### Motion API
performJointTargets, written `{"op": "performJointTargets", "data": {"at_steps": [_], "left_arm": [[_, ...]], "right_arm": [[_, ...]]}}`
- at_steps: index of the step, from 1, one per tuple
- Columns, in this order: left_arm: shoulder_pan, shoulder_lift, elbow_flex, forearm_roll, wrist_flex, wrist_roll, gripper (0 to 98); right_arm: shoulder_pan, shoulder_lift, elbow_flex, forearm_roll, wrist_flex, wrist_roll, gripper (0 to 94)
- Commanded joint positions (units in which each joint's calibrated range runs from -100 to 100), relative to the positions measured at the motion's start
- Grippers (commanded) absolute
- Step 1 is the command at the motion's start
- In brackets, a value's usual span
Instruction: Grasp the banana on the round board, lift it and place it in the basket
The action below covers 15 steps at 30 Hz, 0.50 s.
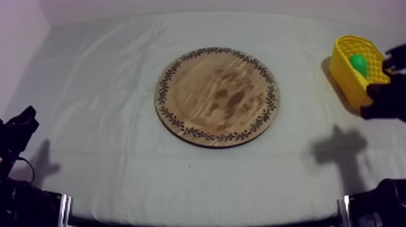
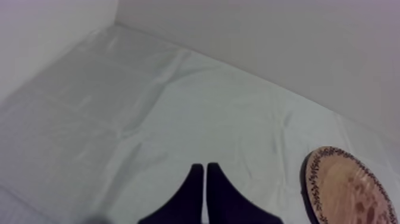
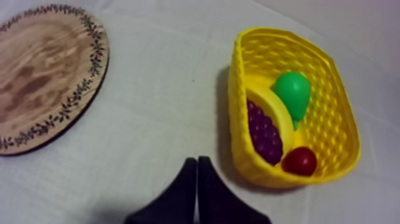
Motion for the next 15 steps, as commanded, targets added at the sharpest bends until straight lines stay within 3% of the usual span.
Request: {"op": "performJointTargets", "data": {"at_steps": [1,6,12,15], "left_arm": [[-0.02,0.03,0.04,0.02,0.05,0.0,0.1],[-0.06,0.03,0.04,0.02,0.05,0.0,0.1],[-0.09,0.03,0.04,0.02,0.05,-0.01,0.1],[-0.09,0.03,0.04,0.02,0.05,-0.03,0.1]], "right_arm": [[0.26,-19.89,7.65,-2.39,1.94,-1.38,0.7],[-1.57,-33.12,10.97,2.43,9.08,-6.12,0.7],[-3.21,-36.17,14.33,11.52,7.0,-19.95,0.6],[-3.3,-36.44,14.78,12.97,6.68,-20.88,0.5]]}}
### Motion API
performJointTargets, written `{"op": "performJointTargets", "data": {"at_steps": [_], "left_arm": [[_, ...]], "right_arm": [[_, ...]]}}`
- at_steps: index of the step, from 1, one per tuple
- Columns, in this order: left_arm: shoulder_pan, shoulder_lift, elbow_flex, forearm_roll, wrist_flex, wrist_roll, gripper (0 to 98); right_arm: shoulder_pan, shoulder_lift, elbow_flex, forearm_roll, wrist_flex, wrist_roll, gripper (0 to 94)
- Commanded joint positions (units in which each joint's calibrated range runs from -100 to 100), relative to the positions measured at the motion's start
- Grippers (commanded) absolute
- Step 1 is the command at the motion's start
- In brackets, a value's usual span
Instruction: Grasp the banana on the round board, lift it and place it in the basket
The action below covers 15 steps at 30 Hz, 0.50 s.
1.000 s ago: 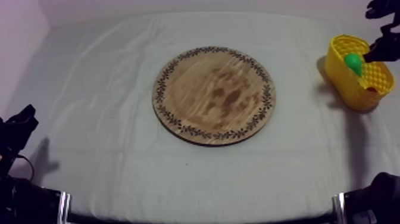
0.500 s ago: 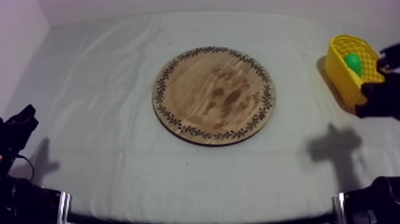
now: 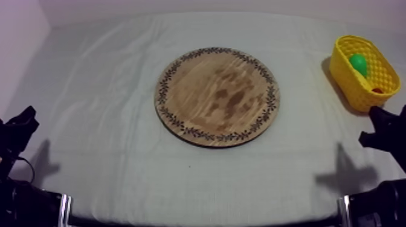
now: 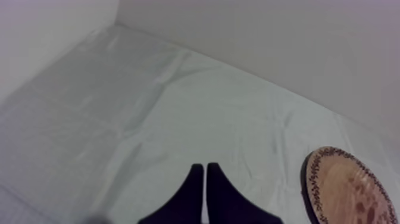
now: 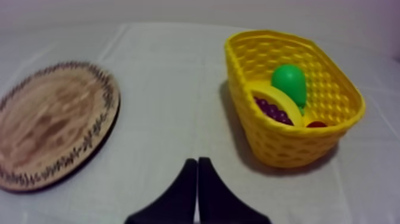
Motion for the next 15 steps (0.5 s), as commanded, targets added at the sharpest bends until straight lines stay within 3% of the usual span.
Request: {"op": "performJointTargets", "data": {"at_steps": [1,8,15], "left_arm": [[-0.01,0.03,0.04,0.02,-0.03,-0.02,0.1],[-0.01,0.03,0.04,0.02,-0.03,-0.02,0.1],[-0.01,0.03,0.04,0.02,-0.03,0.0,0.1]], "right_arm": [[-0.02,-0.16,0.06,1.98,0.05,-3.91,0.5],[-0.03,-0.25,0.21,2.47,-0.06,4.38,0.4],[-0.03,-0.26,0.22,2.51,-0.07,5.04,0.3]]}}
